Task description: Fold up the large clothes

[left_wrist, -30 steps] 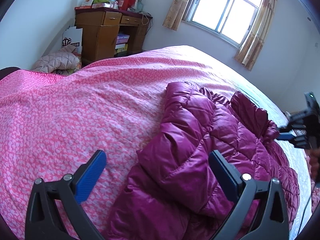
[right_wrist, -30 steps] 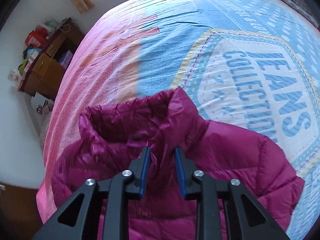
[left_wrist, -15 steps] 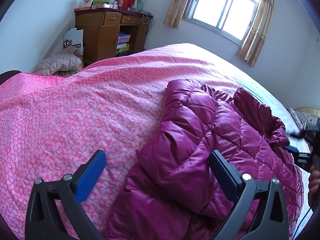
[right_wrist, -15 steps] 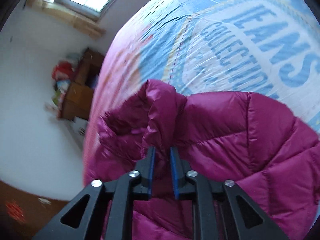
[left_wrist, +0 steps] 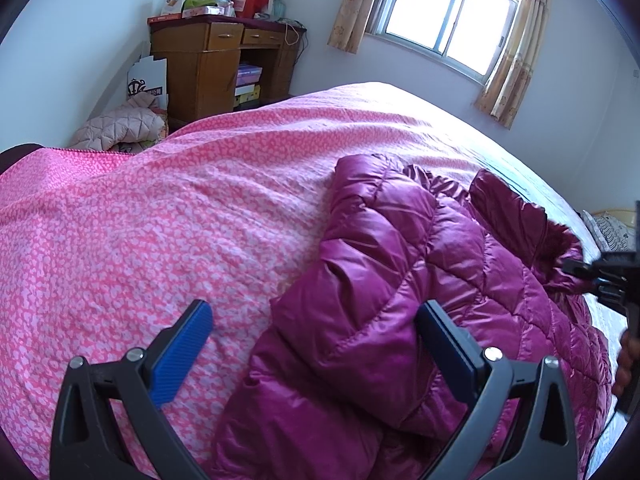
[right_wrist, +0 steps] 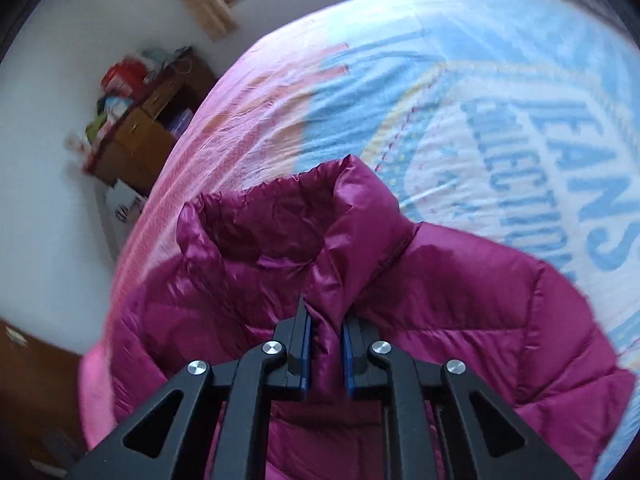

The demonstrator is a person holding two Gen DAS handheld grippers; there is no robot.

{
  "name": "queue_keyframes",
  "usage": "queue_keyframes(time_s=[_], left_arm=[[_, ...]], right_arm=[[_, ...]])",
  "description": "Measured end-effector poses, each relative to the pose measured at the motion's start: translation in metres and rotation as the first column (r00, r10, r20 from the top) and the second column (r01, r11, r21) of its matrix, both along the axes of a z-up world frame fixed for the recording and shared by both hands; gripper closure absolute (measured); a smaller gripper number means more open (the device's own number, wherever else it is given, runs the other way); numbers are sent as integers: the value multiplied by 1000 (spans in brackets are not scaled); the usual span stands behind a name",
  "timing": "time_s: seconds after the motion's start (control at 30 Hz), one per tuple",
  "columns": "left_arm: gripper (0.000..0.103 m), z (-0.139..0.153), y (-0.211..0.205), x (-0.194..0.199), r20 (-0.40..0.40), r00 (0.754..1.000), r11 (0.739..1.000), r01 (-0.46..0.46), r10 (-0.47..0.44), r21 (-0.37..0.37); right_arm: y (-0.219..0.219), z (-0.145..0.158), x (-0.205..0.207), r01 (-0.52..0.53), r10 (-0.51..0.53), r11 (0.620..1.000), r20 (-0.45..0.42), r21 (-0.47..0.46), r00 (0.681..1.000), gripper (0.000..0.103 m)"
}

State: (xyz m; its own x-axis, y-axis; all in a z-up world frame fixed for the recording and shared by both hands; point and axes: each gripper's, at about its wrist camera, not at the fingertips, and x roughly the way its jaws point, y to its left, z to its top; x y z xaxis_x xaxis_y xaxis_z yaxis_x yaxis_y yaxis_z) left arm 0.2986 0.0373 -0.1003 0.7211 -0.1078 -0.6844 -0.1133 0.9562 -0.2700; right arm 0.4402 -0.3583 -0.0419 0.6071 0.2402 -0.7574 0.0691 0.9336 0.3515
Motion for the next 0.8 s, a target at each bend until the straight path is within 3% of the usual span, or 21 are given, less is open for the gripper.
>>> queue_keyframes(time_s=[0.13,0.27,0.3,0.37,0.47,0.6,0.7,0.8], left_arm=[[0,-1,-2,2,-10,1000,1000,0,0,12],[0,-1,-6,5,-25,1000,999,13,-12,37],[0,0,-8,6,-30,999,999,28,-27,40],[0,6,-10,6,-47,997,997,66,-63,49],[0,35,-20,-1,-23,992,991,123,-122,48],[0,96,-60,3,88,968,971,228,-234,71],[0,119,-108,35,62,944,942,317,-325,111],[0,119,-153,71,31,937,927,339,-348,162]], right_arm=[[-13,0,-32,21,-20,997,20,-69,1000,91],[-32,-35,-45,63,-64,997,-27,-43,998,91],[-36,-47,-45,74,-74,997,-13,1,997,92],[-36,-52,-51,71,-71,997,75,-3,995,92],[-32,-53,-56,76,-70,996,124,-43,990,92],[-43,-55,-59,74,-78,997,134,36,988,92],[-45,-56,-62,75,-83,995,143,65,986,92],[-47,-58,-63,73,-83,995,147,70,986,92]])
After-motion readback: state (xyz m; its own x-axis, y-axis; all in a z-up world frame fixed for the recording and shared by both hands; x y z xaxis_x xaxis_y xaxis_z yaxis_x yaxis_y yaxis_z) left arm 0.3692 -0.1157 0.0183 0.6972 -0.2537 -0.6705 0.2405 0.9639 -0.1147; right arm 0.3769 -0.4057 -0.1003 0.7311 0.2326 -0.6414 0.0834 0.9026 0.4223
